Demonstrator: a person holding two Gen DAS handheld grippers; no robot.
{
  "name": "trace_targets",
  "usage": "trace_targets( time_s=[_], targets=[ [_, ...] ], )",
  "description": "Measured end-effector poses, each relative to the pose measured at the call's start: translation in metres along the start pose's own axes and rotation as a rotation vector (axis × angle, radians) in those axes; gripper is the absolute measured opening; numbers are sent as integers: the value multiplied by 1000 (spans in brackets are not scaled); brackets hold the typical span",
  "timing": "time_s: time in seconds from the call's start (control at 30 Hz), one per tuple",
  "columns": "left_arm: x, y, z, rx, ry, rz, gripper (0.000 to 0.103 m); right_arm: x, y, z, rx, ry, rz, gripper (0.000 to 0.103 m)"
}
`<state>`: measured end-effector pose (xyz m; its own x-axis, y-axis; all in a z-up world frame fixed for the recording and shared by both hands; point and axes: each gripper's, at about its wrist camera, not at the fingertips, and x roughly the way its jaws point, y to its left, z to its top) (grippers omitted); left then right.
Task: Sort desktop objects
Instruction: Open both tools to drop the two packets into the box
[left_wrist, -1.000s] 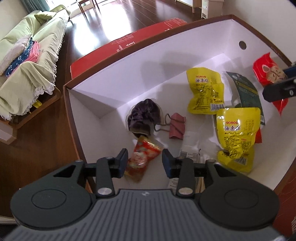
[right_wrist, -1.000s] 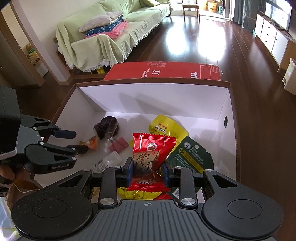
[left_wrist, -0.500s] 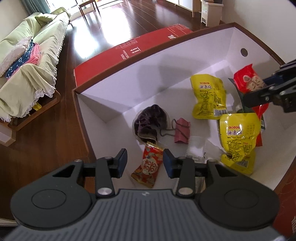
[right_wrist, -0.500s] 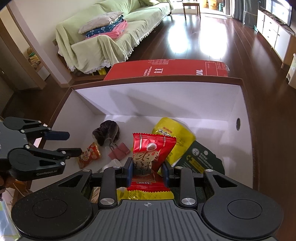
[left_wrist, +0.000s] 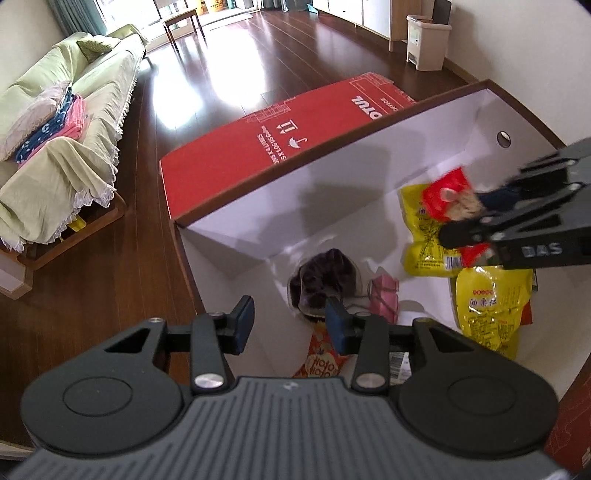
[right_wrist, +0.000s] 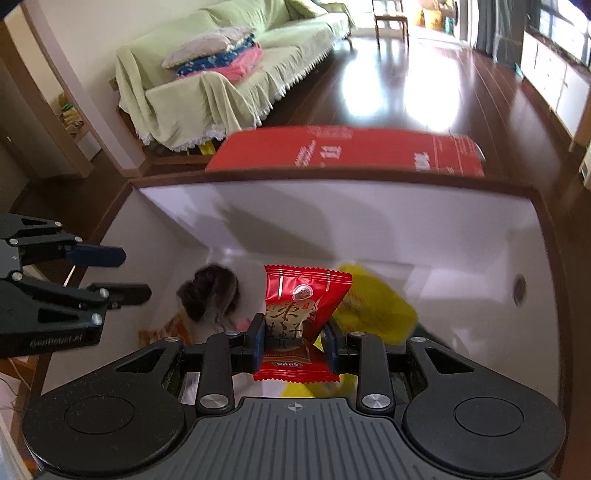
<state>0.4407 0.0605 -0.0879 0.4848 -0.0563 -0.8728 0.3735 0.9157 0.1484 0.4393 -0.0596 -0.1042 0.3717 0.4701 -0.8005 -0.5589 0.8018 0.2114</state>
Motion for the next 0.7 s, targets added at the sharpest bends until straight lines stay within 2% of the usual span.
trace_targets(
  time_s=[0.07, 0.1, 0.23, 0.7],
  targets=[
    [0, 2, 1, -5, -4, -3, 37, 4, 5, 3, -17, -28, -8, 57],
    [-1, 2, 2, -8, -6, -5, 37, 4, 7, 3, -27, -51, -21, 75],
    [-2, 2, 1, -9, -9, -9, 37, 6, 5, 0, -25, -50, -43, 75],
    [-9, -10, -1, -7, 9, -25, 38, -27, -10, -25, 56, 109, -146, 76]
  ],
)
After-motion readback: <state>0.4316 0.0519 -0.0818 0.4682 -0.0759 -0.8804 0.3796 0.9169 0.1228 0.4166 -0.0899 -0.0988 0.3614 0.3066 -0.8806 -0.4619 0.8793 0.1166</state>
